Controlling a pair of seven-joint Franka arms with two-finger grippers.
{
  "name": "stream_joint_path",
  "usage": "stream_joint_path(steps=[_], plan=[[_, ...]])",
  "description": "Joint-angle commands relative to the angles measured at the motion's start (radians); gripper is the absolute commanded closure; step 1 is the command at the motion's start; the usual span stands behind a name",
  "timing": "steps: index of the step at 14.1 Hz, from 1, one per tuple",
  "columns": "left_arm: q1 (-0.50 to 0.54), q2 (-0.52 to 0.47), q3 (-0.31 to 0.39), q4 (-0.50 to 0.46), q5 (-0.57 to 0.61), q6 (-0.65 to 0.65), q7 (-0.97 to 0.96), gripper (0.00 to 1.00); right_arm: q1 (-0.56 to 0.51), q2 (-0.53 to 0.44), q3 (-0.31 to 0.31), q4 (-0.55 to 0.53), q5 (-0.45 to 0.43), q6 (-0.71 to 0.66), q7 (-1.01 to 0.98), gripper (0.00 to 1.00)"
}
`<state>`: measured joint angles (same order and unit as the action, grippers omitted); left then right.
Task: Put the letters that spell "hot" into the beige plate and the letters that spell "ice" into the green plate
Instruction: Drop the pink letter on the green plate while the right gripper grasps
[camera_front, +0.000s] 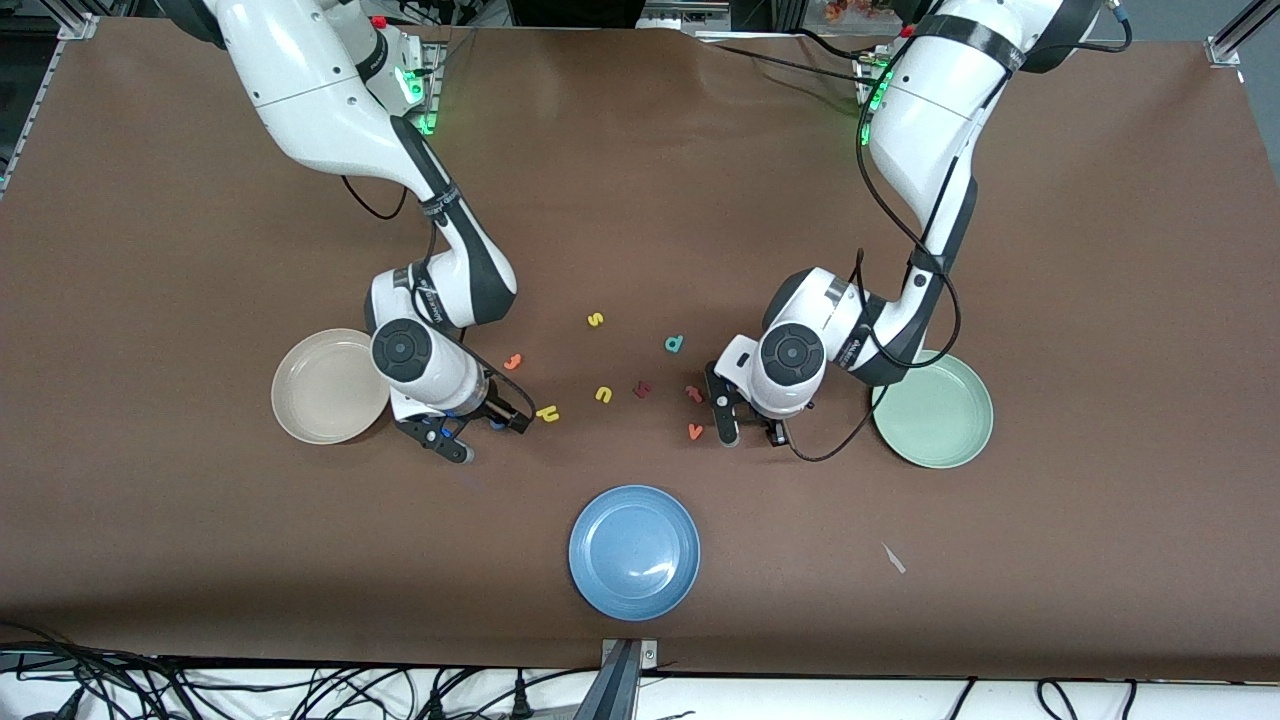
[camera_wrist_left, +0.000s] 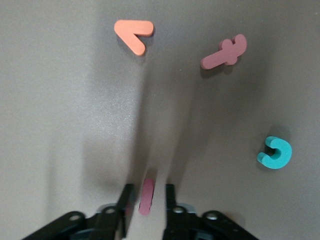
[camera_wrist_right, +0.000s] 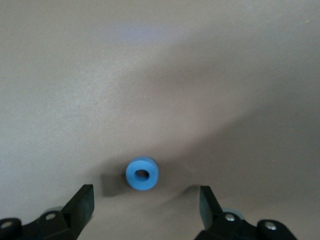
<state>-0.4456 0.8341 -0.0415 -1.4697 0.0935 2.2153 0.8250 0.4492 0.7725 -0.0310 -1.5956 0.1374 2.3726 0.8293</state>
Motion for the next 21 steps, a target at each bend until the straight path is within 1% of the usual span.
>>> stream_joint_path(steps=[1, 2, 4, 6, 9, 12, 13, 14, 15, 16, 17, 19, 20, 21], plan=[[0.007, -0.009, 0.002, -0.012, 0.034, 0.012, -0.024, 1.0, 0.002, 0.027, -0.006, 0.048, -0.009, -0.023, 0.002, 0.12], [0.007, -0.009, 0.002, -0.014, 0.034, 0.011, -0.023, 1.0, 0.002, 0.028, -0.007, 0.051, -0.009, -0.042, 0.001, 0.12], [0.008, -0.015, 0.002, -0.012, 0.034, 0.006, -0.021, 1.0, -0.004, 0.034, -0.007, 0.091, -0.009, -0.087, -0.002, 0.15], [0.011, -0.027, 0.002, -0.012, 0.032, -0.006, -0.023, 1.0, -0.009, 0.042, -0.009, 0.105, -0.009, -0.101, -0.006, 0.17], [0.047, -0.085, 0.0, -0.009, 0.023, -0.121, -0.017, 1.0, -0.009, 0.05, -0.009, 0.105, -0.009, -0.096, -0.006, 0.19], [0.068, -0.11, 0.003, -0.014, 0.029, -0.204, -0.014, 1.0, -0.009, 0.053, -0.009, 0.105, -0.009, -0.093, -0.007, 0.2], [0.083, -0.118, 0.003, -0.015, 0.032, -0.227, -0.014, 1.0, -0.009, 0.054, -0.009, 0.105, -0.009, -0.093, -0.007, 0.24], [0.103, -0.119, 0.002, -0.015, 0.034, -0.242, -0.011, 1.0, -0.009, 0.054, -0.009, 0.105, -0.009, -0.093, -0.007, 0.25], [0.11, -0.124, 0.003, -0.02, 0.034, -0.249, -0.011, 1.0, -0.009, 0.054, -0.009, 0.105, -0.009, -0.093, -0.007, 0.31], [0.116, -0.133, 0.003, -0.035, 0.034, -0.249, -0.01, 1.0, -0.009, 0.054, -0.009, 0.105, -0.009, -0.093, -0.007, 0.34], [0.131, -0.142, 0.003, -0.05, 0.034, -0.25, -0.01, 1.0, -0.009, 0.054, -0.009, 0.105, -0.009, -0.093, -0.007, 0.39], [0.165, -0.162, 0.005, -0.081, 0.037, -0.249, -0.006, 1.0, -0.006, 0.054, -0.009, 0.105, -0.009, -0.093, -0.004, 0.39], [0.177, -0.167, 0.003, -0.09, 0.048, -0.247, -0.006, 1.0, -0.009, 0.054, -0.009, 0.105, -0.009, -0.093, -0.004, 0.44], [0.182, -0.168, 0.003, -0.095, 0.069, -0.247, -0.006, 1.0, -0.009, 0.054, -0.009, 0.105, -0.009, -0.093, -0.002, 0.45]])
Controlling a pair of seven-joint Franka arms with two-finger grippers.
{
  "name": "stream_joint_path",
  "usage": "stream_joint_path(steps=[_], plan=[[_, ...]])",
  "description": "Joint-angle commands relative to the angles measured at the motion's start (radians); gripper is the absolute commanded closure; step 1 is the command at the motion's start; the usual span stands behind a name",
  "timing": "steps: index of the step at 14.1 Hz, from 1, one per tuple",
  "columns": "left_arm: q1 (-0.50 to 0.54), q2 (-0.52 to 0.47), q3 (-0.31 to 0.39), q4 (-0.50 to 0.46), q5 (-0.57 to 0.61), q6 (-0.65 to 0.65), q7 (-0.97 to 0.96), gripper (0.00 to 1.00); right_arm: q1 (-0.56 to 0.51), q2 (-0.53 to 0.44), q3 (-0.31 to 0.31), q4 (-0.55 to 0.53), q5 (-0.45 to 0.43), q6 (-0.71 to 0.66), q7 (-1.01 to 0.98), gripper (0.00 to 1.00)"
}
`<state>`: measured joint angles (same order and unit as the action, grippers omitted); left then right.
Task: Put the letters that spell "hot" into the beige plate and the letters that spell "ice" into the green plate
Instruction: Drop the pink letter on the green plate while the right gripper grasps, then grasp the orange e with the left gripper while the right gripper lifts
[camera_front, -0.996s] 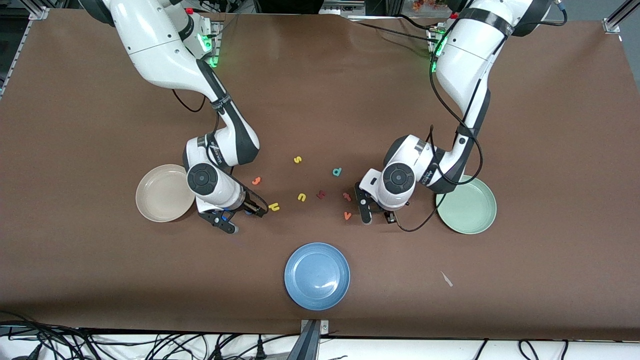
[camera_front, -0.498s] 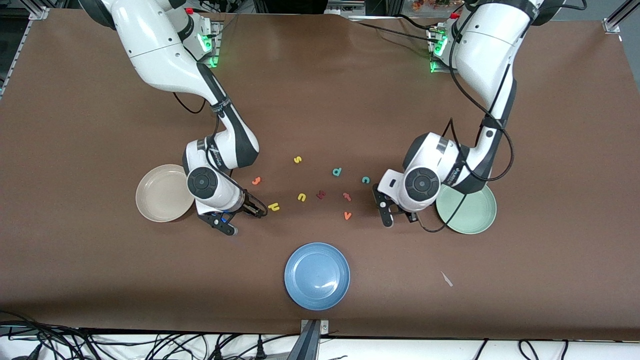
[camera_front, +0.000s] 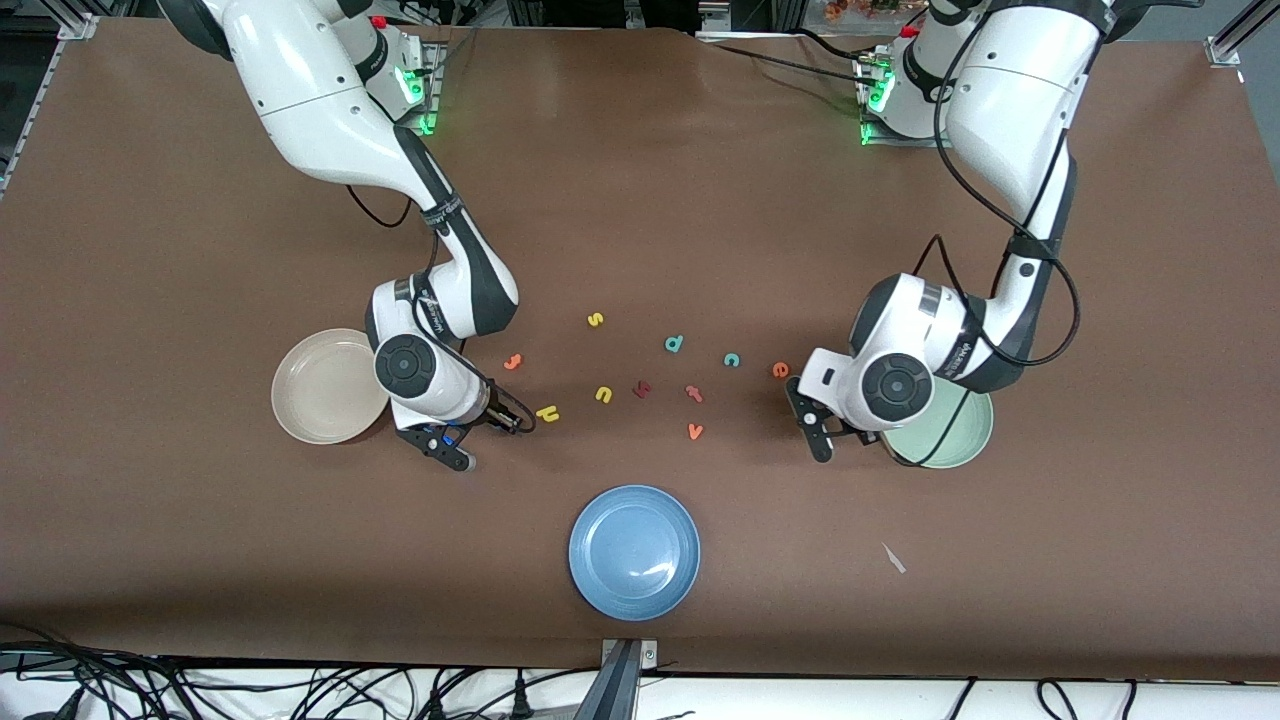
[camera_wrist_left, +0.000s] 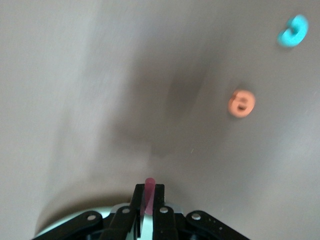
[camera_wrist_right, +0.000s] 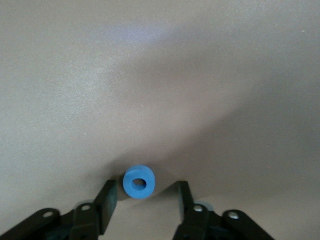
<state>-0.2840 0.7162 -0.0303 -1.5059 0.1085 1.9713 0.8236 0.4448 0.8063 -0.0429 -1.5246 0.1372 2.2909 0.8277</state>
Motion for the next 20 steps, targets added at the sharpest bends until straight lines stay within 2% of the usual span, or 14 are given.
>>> stream_joint_path(steps=[1, 6, 9, 12, 13, 15, 16, 18, 20], plan=[[0.022, -0.052, -0.008, -0.06, 0.083, -0.003, -0.004, 1.0, -0.005, 0.021, 0.003, 0.034, -0.008, -0.011, -0.001, 0.47], [0.088, -0.047, -0.008, -0.073, 0.112, 0.015, 0.062, 1.0, -0.005, 0.021, 0.001, 0.035, -0.007, -0.008, -0.001, 0.47], [0.121, -0.046, -0.008, -0.158, 0.115, 0.156, 0.062, 1.0, -0.008, 0.021, 0.001, 0.037, -0.007, 0.002, -0.004, 0.47], [0.134, -0.046, -0.008, -0.174, 0.141, 0.179, 0.062, 1.0, -0.008, 0.021, 0.0, 0.037, -0.007, 0.007, -0.002, 0.47], [0.135, -0.047, -0.008, -0.175, 0.143, 0.179, 0.062, 0.94, -0.008, 0.021, 0.0, 0.037, -0.007, 0.007, -0.002, 0.47], [0.134, -0.052, -0.01, -0.175, 0.16, 0.179, 0.063, 0.38, -0.008, 0.024, 0.0, 0.037, -0.007, 0.007, -0.001, 0.47], [0.134, -0.058, -0.014, -0.175, 0.169, 0.178, 0.069, 0.0, -0.008, 0.025, 0.0, 0.037, -0.007, 0.007, -0.001, 0.47], [0.128, -0.067, -0.016, -0.175, 0.168, 0.172, 0.074, 0.0, -0.008, 0.025, 0.001, 0.037, -0.007, 0.007, -0.001, 0.47], [0.124, -0.09, -0.017, -0.174, 0.165, 0.153, 0.071, 0.0, -0.008, 0.025, 0.001, 0.037, -0.007, 0.007, -0.002, 0.54]])
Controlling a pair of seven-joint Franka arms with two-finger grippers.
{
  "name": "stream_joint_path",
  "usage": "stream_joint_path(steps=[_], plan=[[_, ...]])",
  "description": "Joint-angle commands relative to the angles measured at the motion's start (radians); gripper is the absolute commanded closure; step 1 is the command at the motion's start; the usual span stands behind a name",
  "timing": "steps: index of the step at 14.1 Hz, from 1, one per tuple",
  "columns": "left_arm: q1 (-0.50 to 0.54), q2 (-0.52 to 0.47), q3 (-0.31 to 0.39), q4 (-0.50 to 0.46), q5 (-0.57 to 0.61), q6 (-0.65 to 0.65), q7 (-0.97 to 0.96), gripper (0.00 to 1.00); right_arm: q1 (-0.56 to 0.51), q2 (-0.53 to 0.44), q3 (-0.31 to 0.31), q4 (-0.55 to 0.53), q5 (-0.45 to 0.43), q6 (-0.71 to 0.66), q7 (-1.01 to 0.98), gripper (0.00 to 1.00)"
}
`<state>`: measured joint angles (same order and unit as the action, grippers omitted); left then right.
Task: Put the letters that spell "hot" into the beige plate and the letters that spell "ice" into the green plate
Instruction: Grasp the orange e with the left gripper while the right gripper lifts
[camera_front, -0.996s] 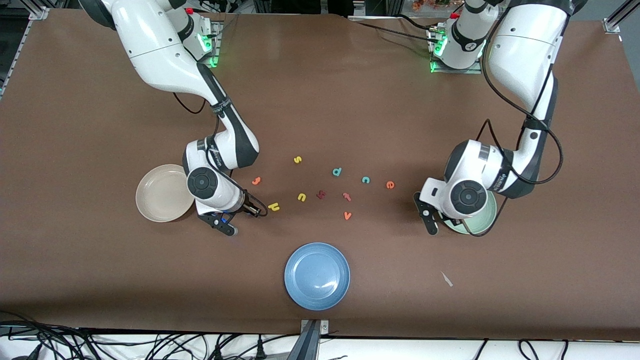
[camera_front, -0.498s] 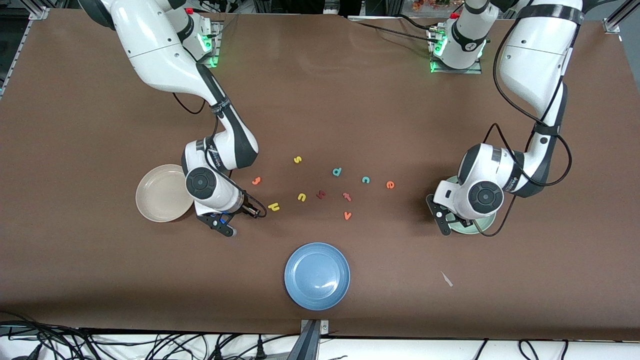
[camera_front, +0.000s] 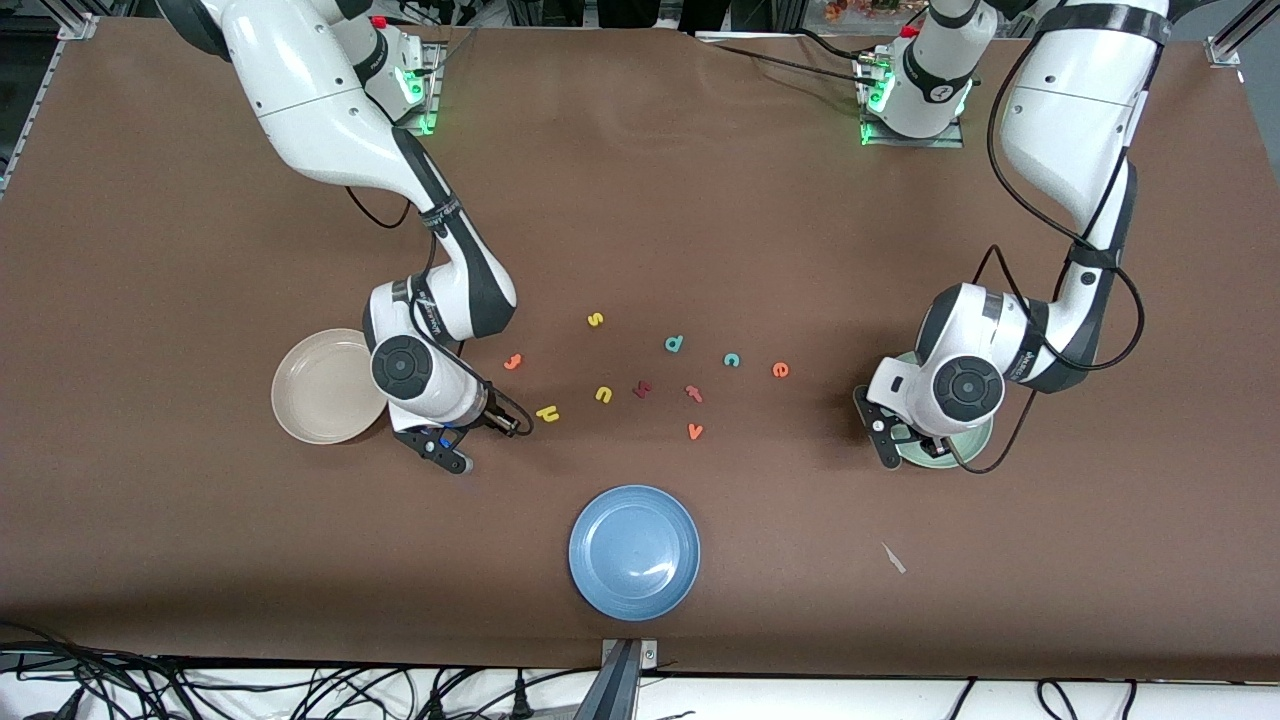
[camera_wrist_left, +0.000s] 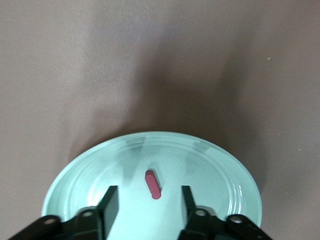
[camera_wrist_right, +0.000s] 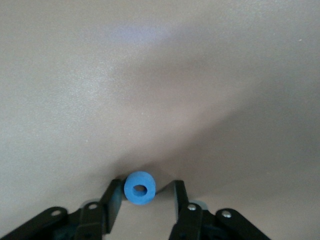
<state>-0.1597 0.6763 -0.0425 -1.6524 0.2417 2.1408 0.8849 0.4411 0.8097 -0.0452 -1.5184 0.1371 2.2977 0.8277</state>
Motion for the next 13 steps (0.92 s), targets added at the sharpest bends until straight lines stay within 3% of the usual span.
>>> stream_joint_path(steps=[1, 4, 8, 13], plan=[[-0.006, -0.064, -0.008, -0.021, 0.018, -0.048, 0.0, 0.0, -0.004, 0.022, 0.002, 0.03, -0.007, 0.0, -0.002, 0.54], [-0.012, -0.076, -0.066, -0.014, -0.051, -0.094, -0.081, 0.0, -0.004, 0.022, 0.004, 0.03, -0.007, 0.008, 0.001, 0.55], [-0.053, -0.066, -0.155, -0.014, -0.058, -0.091, -0.425, 0.0, -0.002, 0.026, 0.004, 0.029, -0.005, 0.026, 0.011, 0.63], [-0.159, -0.041, -0.157, -0.015, -0.059, -0.081, -0.884, 0.0, 0.002, 0.029, 0.004, 0.029, -0.004, 0.042, 0.014, 0.72]])
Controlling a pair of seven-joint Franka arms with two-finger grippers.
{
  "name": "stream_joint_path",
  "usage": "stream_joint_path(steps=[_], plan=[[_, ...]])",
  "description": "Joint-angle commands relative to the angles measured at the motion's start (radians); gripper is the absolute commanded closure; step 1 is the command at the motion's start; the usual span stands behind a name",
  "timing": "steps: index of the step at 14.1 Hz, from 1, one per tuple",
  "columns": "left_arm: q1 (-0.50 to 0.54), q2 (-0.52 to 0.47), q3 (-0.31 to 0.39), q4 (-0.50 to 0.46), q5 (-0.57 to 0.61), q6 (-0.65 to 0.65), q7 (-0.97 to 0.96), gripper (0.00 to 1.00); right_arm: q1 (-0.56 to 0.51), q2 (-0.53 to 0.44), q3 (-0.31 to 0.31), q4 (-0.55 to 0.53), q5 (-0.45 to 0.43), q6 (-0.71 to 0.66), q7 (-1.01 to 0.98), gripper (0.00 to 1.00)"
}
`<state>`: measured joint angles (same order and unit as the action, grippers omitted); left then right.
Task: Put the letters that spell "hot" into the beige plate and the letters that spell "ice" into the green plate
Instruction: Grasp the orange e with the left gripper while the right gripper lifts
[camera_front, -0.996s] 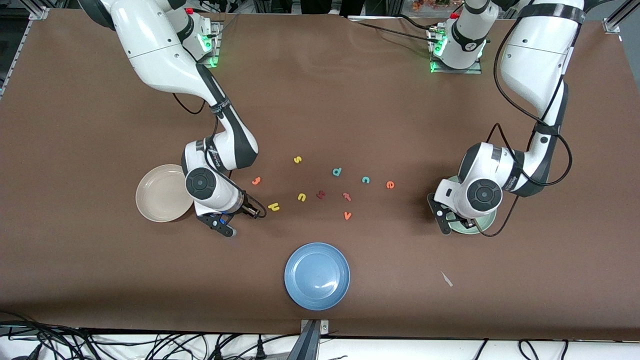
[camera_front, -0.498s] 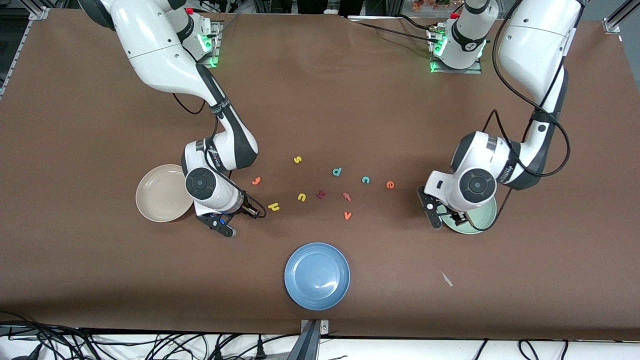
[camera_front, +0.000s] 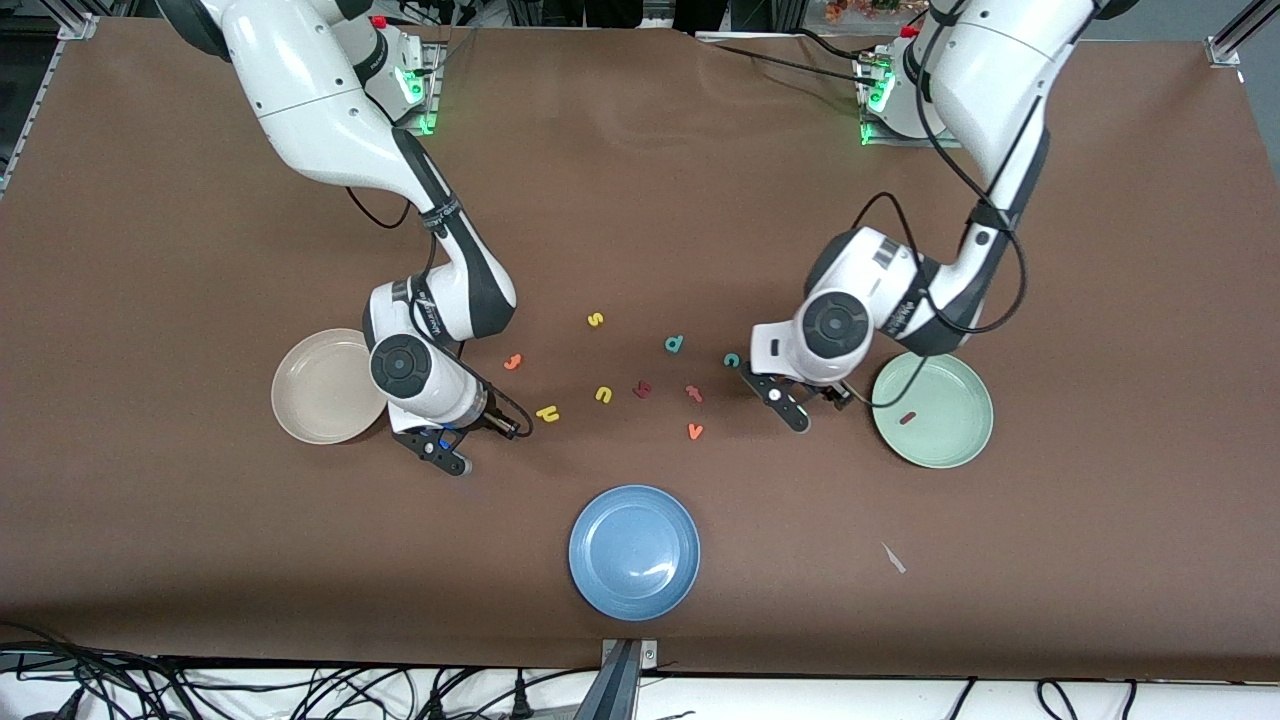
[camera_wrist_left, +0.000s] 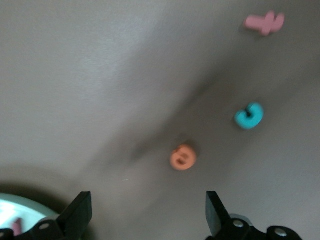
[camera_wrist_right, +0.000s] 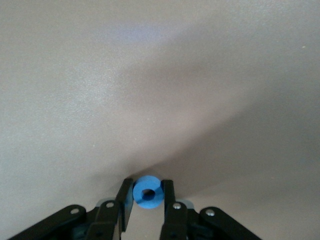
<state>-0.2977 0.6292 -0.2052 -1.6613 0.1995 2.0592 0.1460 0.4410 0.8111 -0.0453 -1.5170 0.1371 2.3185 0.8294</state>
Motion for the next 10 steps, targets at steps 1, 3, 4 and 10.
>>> stream_joint_path(steps=[1, 3, 4, 10], plan=[[-0.041, 0.01, 0.006, -0.006, -0.015, 0.002, -0.239, 0.0, 0.002, 0.028, 0.004, 0.028, -0.002, 0.021, 0.014, 0.72], [-0.04, 0.029, 0.006, -0.011, -0.017, 0.027, -0.347, 0.0, 0.002, 0.028, 0.002, 0.028, -0.001, 0.021, 0.014, 0.76], [-0.035, 0.037, 0.006, -0.015, -0.023, 0.045, -0.355, 0.0, 0.002, 0.026, 0.002, 0.028, 0.001, 0.021, 0.013, 0.78], [-0.017, 0.066, 0.006, -0.018, -0.054, 0.062, -0.442, 0.47, -0.001, -0.047, -0.05, 0.012, -0.022, -0.039, -0.125, 0.95]])
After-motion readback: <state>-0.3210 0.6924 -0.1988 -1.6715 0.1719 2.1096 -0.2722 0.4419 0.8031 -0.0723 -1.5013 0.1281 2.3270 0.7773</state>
